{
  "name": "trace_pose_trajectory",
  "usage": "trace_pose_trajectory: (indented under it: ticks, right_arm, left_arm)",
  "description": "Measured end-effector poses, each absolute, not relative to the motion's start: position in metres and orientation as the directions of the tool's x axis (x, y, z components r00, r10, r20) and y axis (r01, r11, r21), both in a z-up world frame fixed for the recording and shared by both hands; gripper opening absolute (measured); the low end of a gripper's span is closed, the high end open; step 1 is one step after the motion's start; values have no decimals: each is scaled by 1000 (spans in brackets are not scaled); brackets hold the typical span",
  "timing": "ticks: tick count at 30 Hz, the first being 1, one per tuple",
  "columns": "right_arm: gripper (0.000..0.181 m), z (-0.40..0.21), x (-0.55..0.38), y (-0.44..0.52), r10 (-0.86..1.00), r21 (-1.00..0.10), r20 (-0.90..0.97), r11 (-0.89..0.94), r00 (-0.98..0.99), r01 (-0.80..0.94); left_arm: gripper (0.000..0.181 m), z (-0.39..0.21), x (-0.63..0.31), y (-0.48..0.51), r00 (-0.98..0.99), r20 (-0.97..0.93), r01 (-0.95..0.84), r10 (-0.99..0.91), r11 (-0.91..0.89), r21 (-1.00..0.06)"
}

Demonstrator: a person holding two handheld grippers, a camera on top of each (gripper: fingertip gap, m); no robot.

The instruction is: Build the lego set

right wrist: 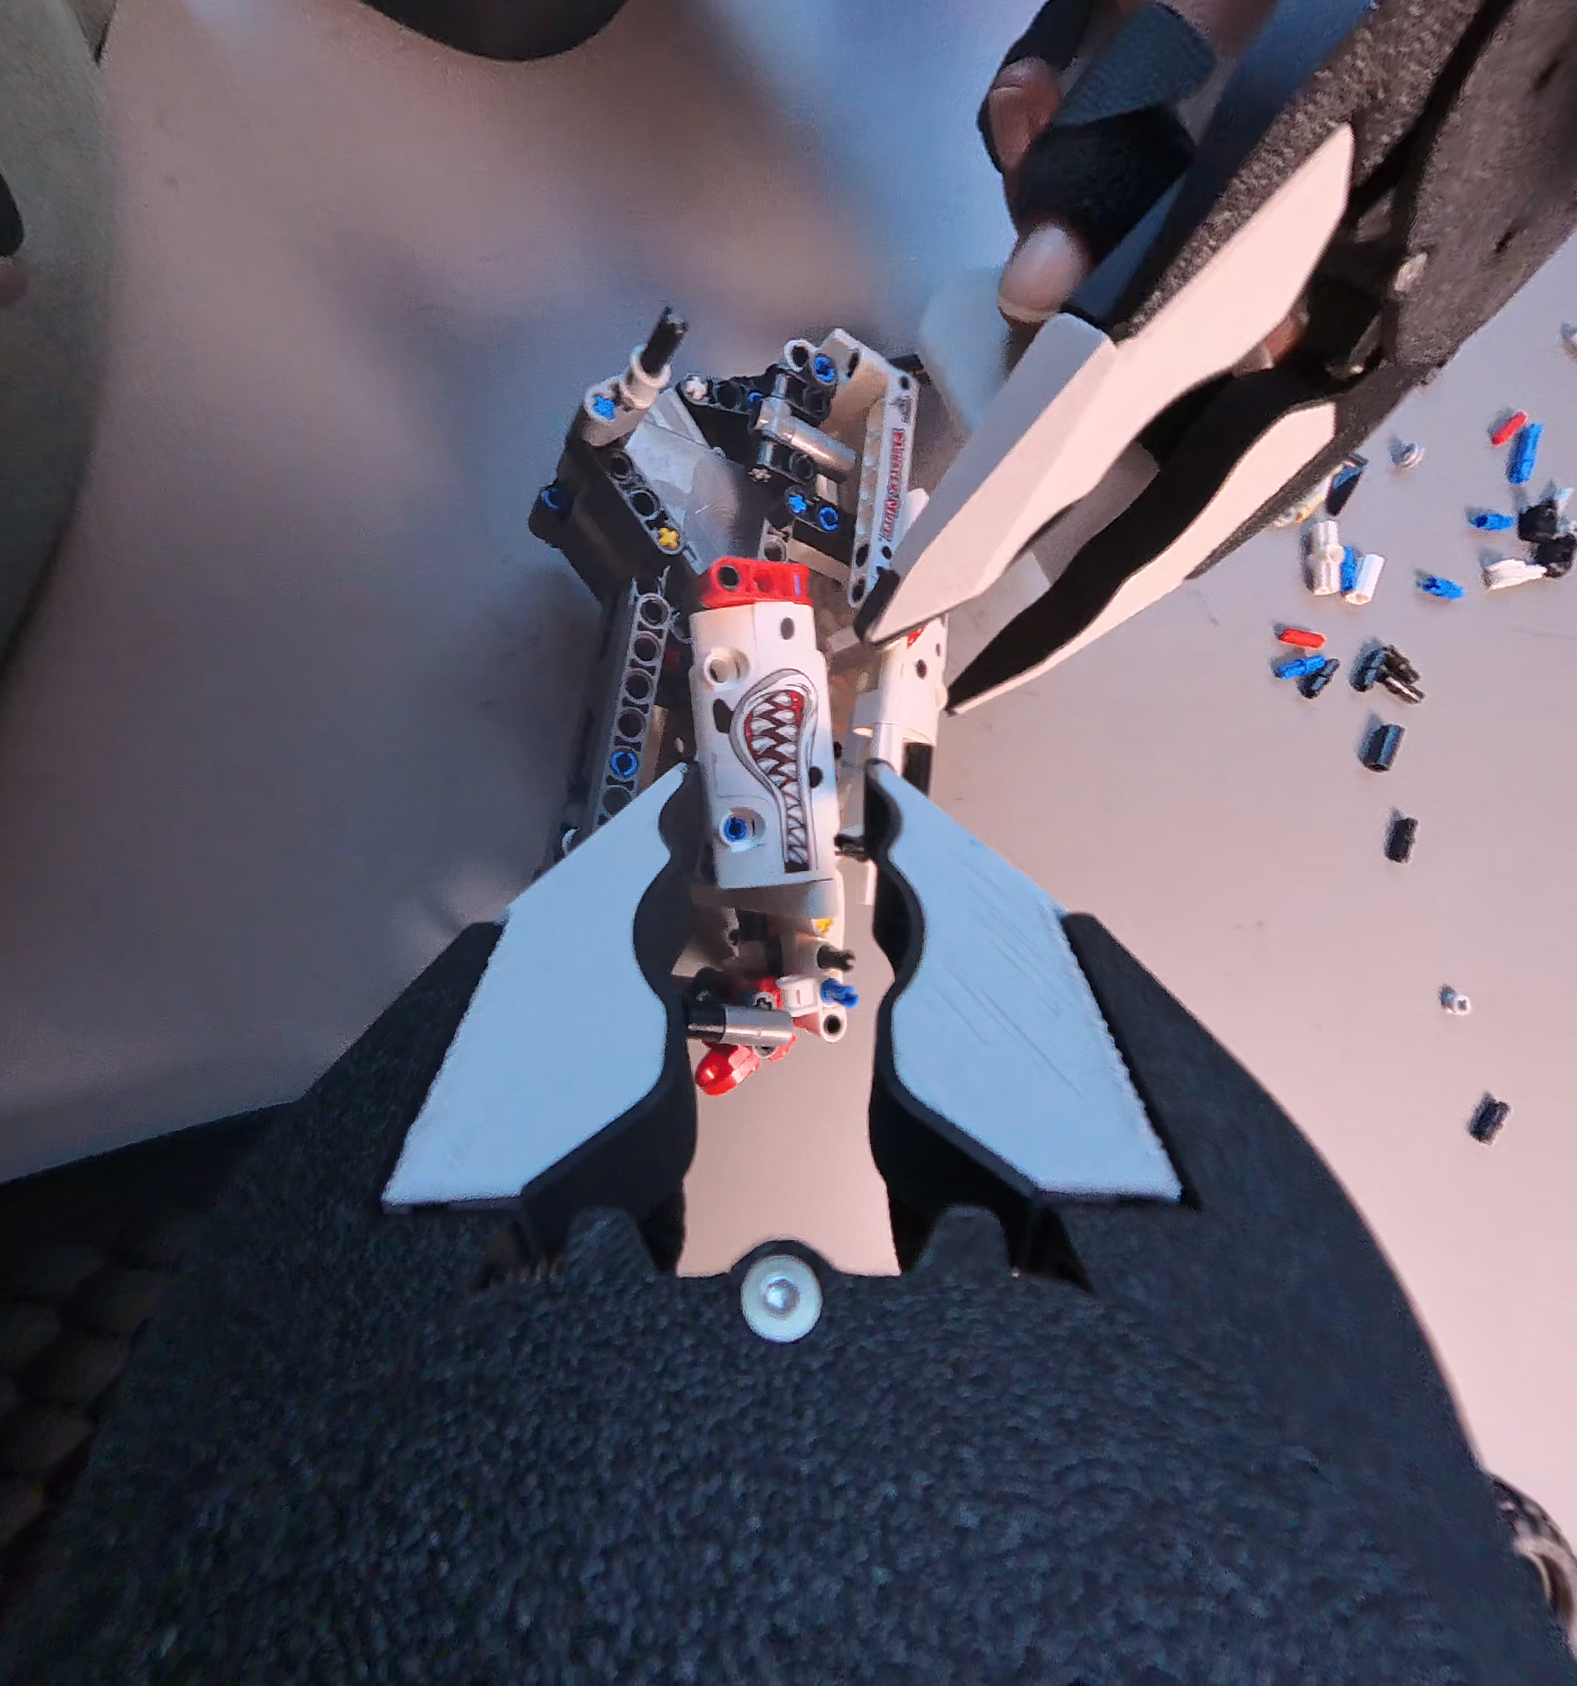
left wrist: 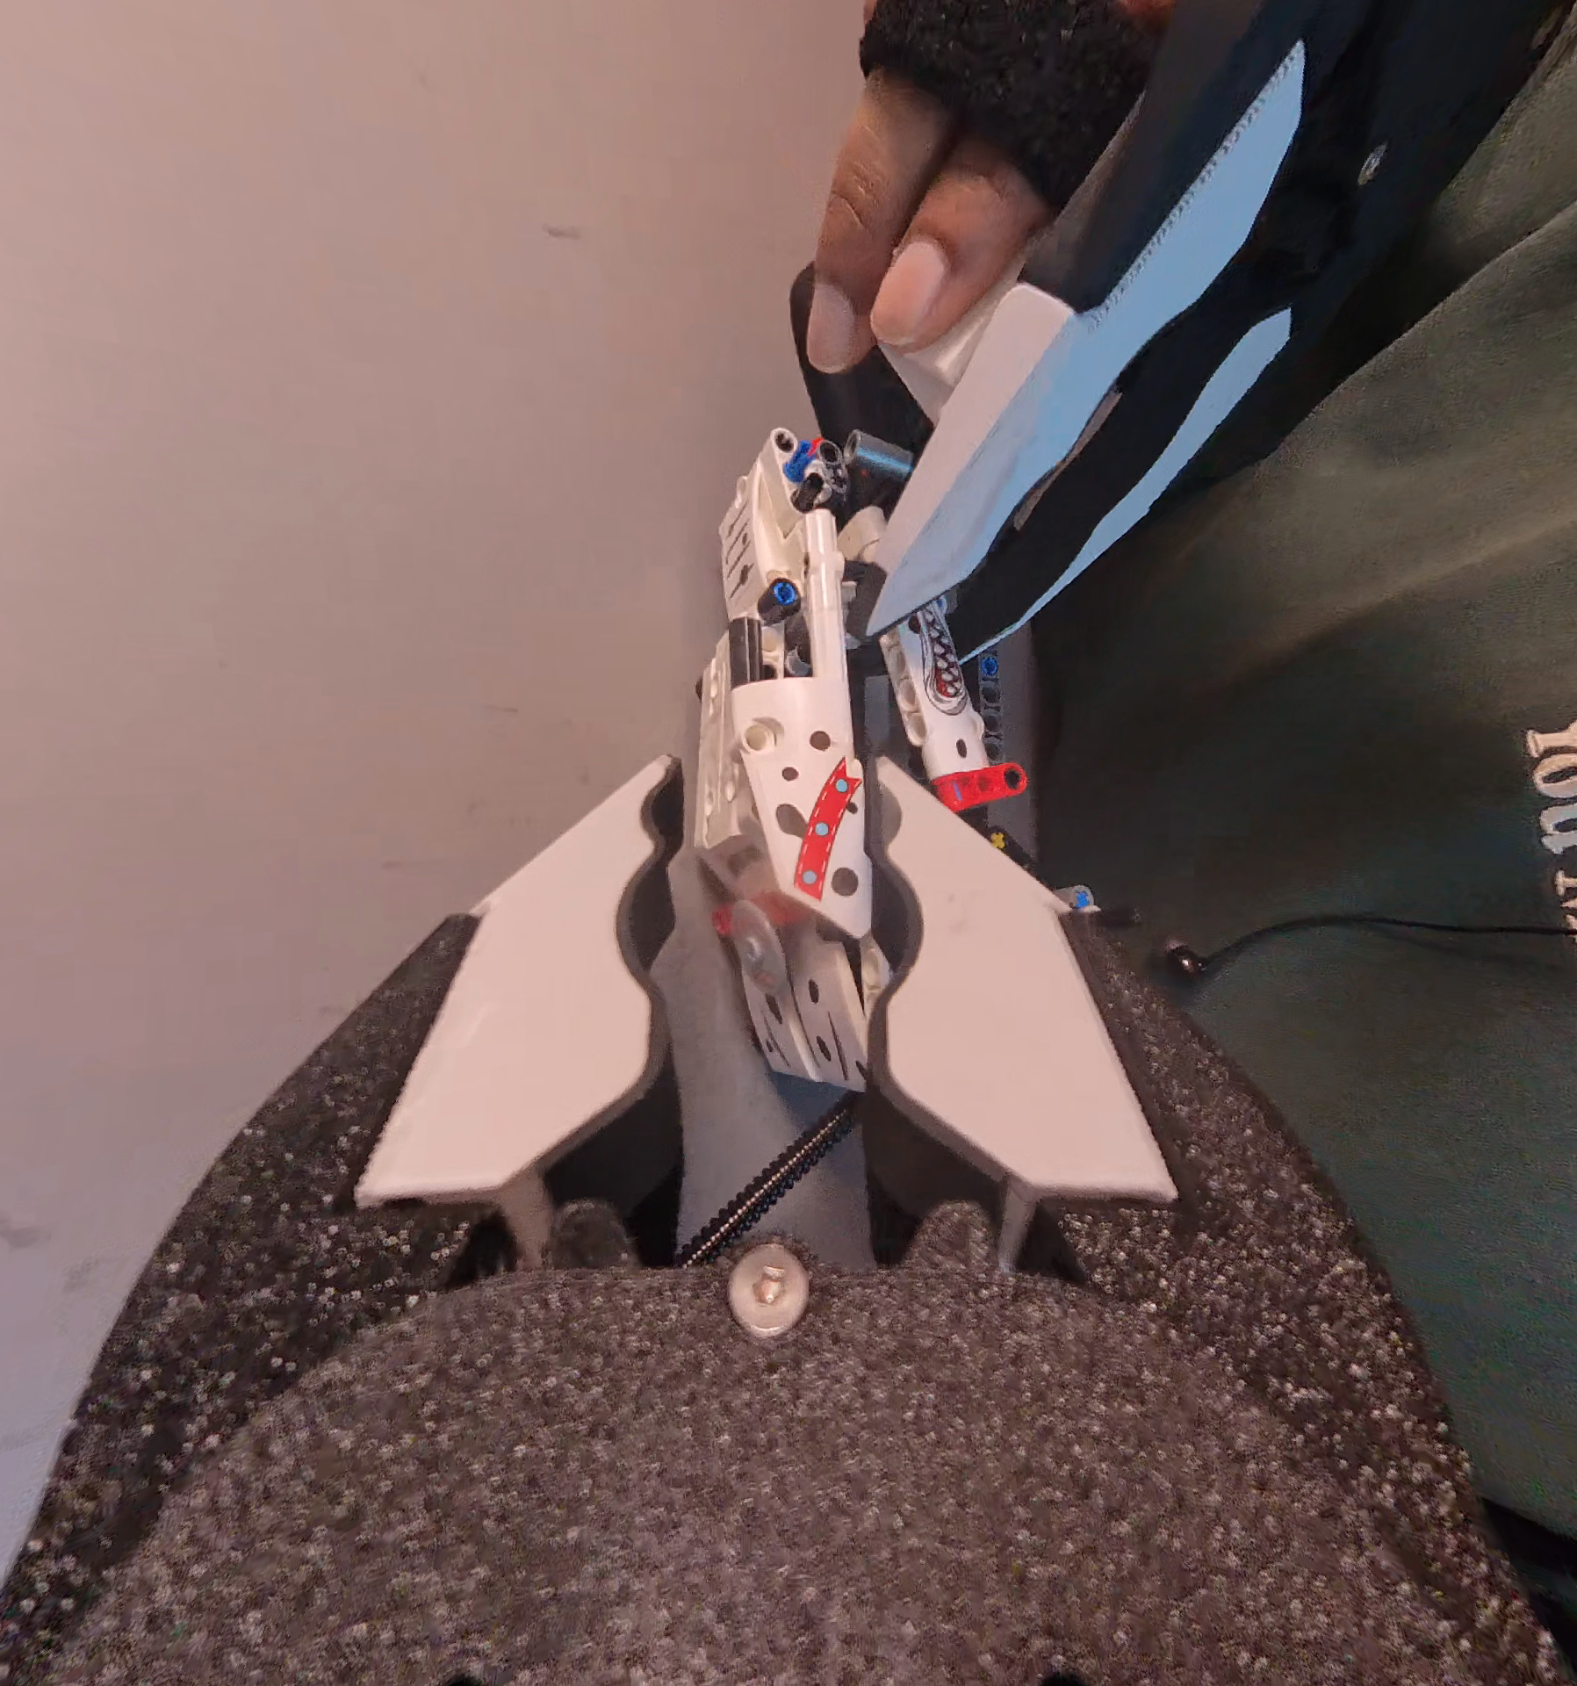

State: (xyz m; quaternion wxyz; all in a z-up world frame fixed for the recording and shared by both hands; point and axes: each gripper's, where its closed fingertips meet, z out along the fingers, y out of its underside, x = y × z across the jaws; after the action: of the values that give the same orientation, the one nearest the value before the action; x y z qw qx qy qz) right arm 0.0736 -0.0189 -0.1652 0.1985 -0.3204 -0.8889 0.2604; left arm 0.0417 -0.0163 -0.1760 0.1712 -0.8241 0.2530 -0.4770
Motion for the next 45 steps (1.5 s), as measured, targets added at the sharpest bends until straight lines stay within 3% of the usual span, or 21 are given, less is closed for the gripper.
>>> trace_pose_trajectory:
  ticks: [2,16,24,26,29,32,38,41,45]
  right_arm:
    - [28,-166,75,-21,662,-576,188,672,-725,465]
    - [28,-166,86,-39,645,-538,156,691,-748,483]
    - [28,-167,93,-56,494,-547,155,764,-856,342]
    - [29,-166,94,-59,501,-552,150,758,-852,349]
    - [35,-151,94,-61,557,-613,118,692,-822,381]
    - [44,-143,94,-44,625,-598,116,665,-772,448]
    - [52,-159,95,-44,664,-587,-137,544,-735,600]
    - [54,-173,101,-40,635,-519,-216,569,-741,638]
    - [43,-175,98,-42,602,-527,-224,586,-766,615]
  left_arm:
    - [27,-172,45,-20,404,715,-238,-571,-820,-521]
    - [24,-169,58,-47,646,581,-145,-495,-827,-543]
    - [36,-164,67,-74,558,660,-83,-503,-825,-559]
    - [46,-158,69,-79,511,697,-41,-503,-824,-565]
    - [51,-152,71,-86,465,704,-35,-537,-806,-592]
    - [52,-153,69,-87,451,670,-70,-590,-771,-632]
    - [52,-160,70,-81,424,672,-128,-607,-775,-619]
    - [52,-161,68,-78,450,657,-130,-605,-772,-622]
    - [48,-163,67,-79,455,672,-98,-585,-783,-615]
